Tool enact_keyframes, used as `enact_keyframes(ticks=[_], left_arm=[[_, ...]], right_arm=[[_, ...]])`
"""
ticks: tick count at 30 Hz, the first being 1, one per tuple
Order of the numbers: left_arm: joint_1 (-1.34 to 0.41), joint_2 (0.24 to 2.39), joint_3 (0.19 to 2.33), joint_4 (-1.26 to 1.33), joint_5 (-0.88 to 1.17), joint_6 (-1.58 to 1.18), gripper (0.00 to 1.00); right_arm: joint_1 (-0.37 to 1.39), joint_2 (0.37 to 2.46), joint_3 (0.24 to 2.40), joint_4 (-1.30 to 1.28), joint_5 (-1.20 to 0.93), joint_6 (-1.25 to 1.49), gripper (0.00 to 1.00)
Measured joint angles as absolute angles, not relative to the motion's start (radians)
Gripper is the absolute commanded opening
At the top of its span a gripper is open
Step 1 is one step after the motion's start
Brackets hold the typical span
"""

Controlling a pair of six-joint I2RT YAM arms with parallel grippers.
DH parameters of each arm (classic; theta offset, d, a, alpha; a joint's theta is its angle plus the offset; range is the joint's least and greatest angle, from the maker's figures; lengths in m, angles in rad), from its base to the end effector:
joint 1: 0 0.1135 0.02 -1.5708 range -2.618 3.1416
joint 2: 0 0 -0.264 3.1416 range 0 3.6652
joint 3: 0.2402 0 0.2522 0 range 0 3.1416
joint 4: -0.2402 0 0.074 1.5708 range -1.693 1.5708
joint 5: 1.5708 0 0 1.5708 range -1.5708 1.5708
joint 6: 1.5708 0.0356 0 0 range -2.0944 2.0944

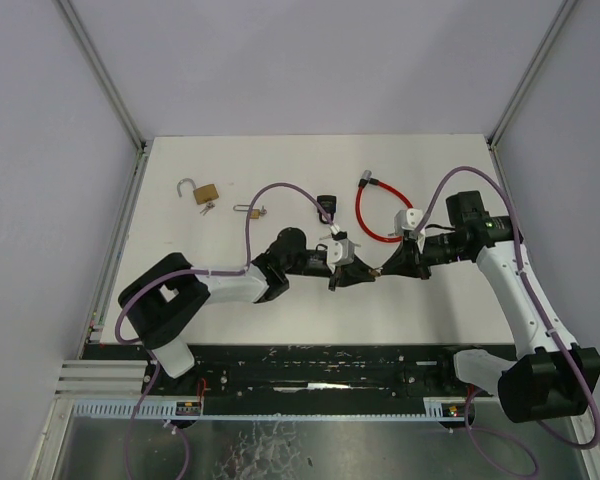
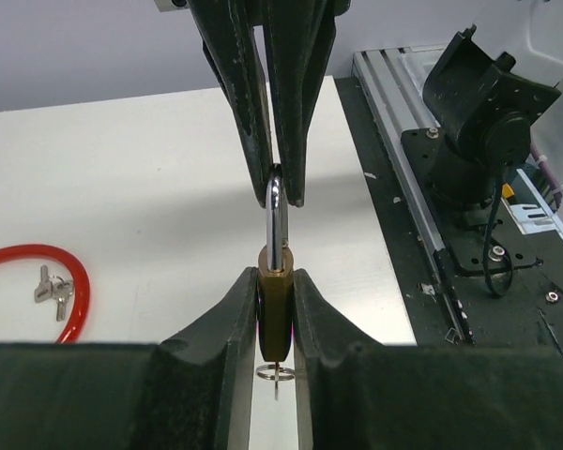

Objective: Lock with the key
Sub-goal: Lock the lock.

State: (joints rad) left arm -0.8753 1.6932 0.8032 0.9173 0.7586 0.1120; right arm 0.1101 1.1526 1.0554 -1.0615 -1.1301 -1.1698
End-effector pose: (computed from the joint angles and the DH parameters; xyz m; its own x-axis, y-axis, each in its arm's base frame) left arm 0.2073 -0.2866 0.2257 0.1289 -0.0279 -0.9913 0.9896 -0.0601 0.1304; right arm 0.1934 0.0538 0.3090 0.0192 -0.3930 -0.9193 -0.9973 0.0573 -0.0453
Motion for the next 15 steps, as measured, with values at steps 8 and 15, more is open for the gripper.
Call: enact_keyframes(ticks=[8, 15], left_arm=[[-0.875, 1.693, 0.746, 0.940, 0.752, 0.113, 0.00], [-0.876, 1.693, 0.701, 0.989, 0.745, 0.115, 0.00]], right_arm=[[0.155, 1.174, 1.005, -0.997, -1.116, -1.147, 0.00], [0.176, 1.173, 0.965, -0.973, -1.121, -1.221, 0.00]])
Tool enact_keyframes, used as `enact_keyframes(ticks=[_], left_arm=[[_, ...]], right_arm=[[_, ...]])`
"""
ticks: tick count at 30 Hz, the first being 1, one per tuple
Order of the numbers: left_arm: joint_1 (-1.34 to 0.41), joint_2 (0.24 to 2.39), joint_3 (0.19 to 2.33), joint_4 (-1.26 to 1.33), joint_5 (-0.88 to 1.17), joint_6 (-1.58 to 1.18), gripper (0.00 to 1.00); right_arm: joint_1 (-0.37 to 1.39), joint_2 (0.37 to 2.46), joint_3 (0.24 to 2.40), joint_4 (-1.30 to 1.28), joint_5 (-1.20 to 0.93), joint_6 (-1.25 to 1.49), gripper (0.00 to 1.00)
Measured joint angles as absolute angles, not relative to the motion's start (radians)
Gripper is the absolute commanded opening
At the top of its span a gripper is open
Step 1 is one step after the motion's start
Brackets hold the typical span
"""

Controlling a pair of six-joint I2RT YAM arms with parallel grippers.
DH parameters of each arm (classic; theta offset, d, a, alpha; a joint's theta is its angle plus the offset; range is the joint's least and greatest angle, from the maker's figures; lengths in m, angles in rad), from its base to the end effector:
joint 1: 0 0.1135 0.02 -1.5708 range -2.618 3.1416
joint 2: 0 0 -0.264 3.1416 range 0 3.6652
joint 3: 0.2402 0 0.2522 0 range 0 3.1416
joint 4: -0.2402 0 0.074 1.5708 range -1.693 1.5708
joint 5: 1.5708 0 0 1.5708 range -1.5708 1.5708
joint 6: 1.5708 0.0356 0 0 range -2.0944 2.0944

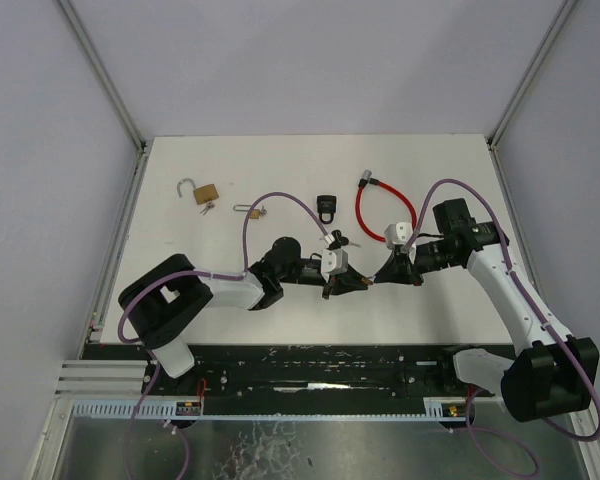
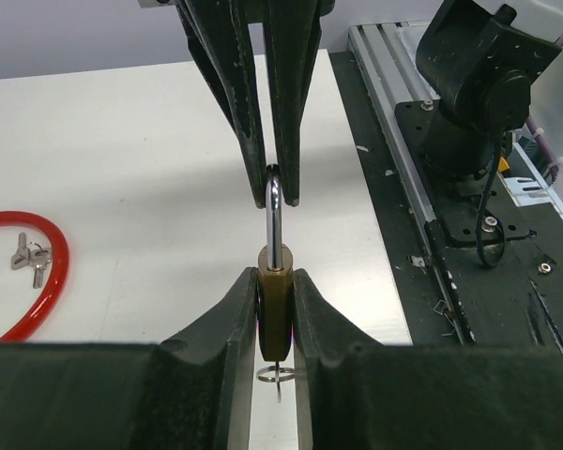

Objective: Lock with the key
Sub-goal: Lock the lock.

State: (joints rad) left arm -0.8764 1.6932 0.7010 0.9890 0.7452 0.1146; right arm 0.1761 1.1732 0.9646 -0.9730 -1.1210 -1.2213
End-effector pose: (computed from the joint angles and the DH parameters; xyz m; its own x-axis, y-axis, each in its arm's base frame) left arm 0.1968 -0.2741 0.2029 0.1122 -0.0034 -0.9937 0.9924 -0.0507 0.1122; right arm 0.1950 0.0673 0.2821 0.0757 -0.4014 -0.9127 -0.9971 -0.0262 -0.0712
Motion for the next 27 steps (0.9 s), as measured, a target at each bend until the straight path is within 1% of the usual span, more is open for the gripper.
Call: enact_keyframes(ticks=[15, 27], left_arm=[[-0.892, 1.693, 0.671, 0.970, 0.738, 0.179, 0.00], [-0.904, 1.683, 0.620, 1.007, 0.649, 0.190, 0.00]], right_arm=[[0.252, 1.166, 0.940, -0.974, -1.050, -1.363, 0.00], [0.280, 1.234, 0.945, -0.951, -1.049, -1.282, 0.00]])
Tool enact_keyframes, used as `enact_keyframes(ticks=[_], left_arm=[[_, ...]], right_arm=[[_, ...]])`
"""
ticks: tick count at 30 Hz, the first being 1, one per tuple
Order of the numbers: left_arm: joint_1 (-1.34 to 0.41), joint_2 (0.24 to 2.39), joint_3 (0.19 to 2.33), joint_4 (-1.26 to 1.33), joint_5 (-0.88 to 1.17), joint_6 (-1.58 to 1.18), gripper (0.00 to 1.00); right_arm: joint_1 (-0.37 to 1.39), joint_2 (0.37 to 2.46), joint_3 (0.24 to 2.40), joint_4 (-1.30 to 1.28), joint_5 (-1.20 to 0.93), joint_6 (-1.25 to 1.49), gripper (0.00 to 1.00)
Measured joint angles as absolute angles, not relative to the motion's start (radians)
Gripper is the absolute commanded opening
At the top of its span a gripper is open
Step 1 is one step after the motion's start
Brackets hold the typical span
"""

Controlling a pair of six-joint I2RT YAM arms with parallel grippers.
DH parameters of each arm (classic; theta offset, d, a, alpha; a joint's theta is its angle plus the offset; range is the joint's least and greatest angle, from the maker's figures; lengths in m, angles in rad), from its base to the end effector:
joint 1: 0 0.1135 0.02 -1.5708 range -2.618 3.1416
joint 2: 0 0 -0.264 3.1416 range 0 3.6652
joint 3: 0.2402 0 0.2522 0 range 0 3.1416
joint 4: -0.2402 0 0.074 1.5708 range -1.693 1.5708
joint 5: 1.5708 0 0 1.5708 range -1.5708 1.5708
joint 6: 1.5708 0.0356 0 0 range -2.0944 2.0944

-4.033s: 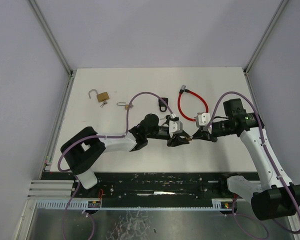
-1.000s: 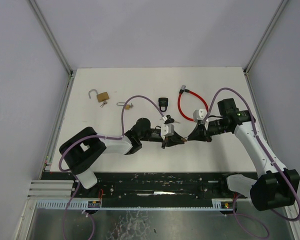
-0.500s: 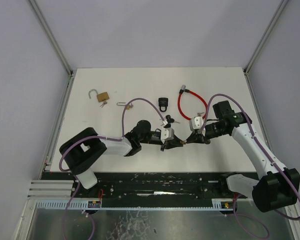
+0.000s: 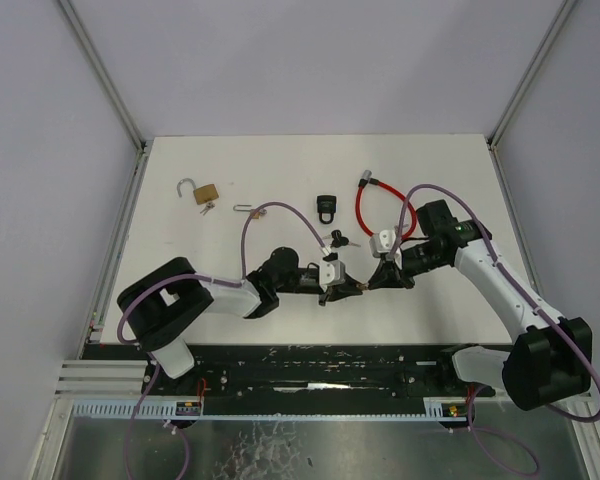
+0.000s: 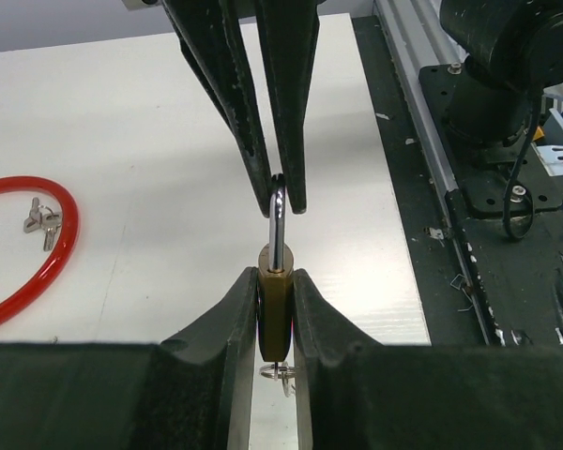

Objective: Lock with the key
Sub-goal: Lock the lock.

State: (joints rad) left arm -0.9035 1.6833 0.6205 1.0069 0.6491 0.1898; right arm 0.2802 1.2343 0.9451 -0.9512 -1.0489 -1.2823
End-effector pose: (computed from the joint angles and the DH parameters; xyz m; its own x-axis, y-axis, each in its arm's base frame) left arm 0.1832 -0.2674 0.1853 0.1546 0.0467 -0.9869 0.9878 0.0103 0.1552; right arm 0.1976 0.0890 0.2636 0.1326 -0.4592 -0.8784 -0.9876 -0.1366 -0.0777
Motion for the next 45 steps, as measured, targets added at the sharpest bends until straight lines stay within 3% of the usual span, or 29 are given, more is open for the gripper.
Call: enact_keyframes(ticks=[16, 45], left_arm=[[-0.899, 1.681, 0.604, 0.997, 0.608, 0.193, 0.00], [-0.749, 1.884, 0.639, 1.082, 0.738, -0.048, 0.00]], right_arm=[[0.329, 1.257, 0.939, -0.820, -0.984, -1.125, 0.00], [0.397, 1.549, 0.986, -0.607, -0.941, -0.936, 0.00]])
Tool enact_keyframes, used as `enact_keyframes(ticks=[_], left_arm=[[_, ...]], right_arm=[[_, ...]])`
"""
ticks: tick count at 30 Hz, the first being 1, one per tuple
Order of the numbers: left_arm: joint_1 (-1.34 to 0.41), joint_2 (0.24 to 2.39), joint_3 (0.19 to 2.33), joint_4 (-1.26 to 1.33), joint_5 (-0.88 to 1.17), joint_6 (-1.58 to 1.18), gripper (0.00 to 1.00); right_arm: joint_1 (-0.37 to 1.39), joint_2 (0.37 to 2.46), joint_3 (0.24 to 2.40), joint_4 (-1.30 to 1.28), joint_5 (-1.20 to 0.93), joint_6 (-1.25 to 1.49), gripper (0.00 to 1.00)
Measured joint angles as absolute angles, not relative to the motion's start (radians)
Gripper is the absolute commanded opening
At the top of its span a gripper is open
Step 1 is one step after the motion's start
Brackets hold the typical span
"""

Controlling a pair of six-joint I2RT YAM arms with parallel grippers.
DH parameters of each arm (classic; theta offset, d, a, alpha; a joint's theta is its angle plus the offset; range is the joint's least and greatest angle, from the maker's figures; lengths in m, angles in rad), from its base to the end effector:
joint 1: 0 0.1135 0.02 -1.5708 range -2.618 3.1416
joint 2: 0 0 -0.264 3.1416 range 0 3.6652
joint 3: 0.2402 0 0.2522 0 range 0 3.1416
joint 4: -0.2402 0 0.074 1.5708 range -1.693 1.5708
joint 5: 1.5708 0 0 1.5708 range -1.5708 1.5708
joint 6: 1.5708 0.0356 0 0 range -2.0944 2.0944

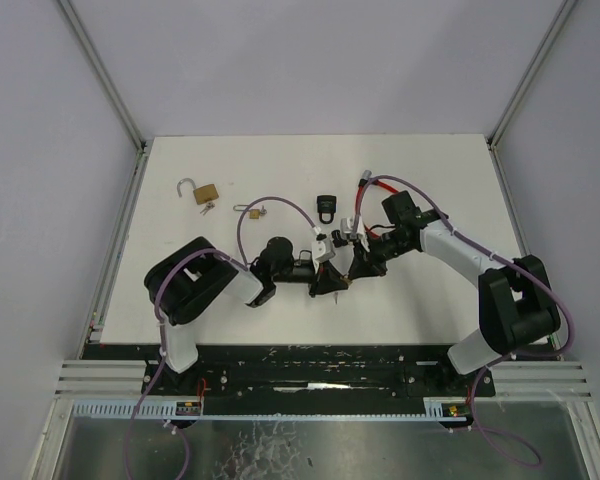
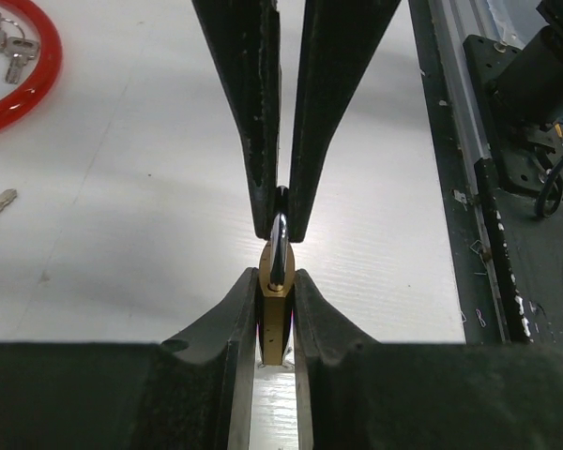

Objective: Lock with the key
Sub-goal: Lock the lock.

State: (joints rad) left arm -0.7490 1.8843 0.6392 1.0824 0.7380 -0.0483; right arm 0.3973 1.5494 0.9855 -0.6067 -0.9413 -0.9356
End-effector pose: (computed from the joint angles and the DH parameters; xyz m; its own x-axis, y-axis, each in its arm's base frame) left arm 0.2295 -0.2461 0.1355 -0.1663 0.1058 -0.9804 0.9831 0.0950 -0.1565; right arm 0.2567 0.1389 0.2098 -0.0868 -0.5503 -0.8304 -0.9911 -0.0370 0.1281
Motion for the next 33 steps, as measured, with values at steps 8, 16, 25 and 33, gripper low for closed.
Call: enact_keyframes(ticks=[8, 16, 25, 33], left_arm=[[-0.733, 1.899, 0.641, 1.083, 0.711, -0.052, 0.00], [-0.733, 1.950, 0.641, 1.082, 0.685, -0.049, 0.00], [-0.729, 1.965, 0.643, 1.085, 0.673, -0.056, 0.00], [-0.731, 1.951, 0.675, 1.228, 0.685, -0.110, 0.42]], right_arm=[[0.402, 1.581, 0.991, -0.546, -0.919, -0.892, 0.00], [0.458, 1.665, 1.033, -0.542, -0.838, -0.868, 0.00], [0.507, 1.687, 1.060, -0.553, -0.766, -0.831, 0.00], [0.418, 1.532, 1.055, -0.607, -0.805, -0.823, 0.00]])
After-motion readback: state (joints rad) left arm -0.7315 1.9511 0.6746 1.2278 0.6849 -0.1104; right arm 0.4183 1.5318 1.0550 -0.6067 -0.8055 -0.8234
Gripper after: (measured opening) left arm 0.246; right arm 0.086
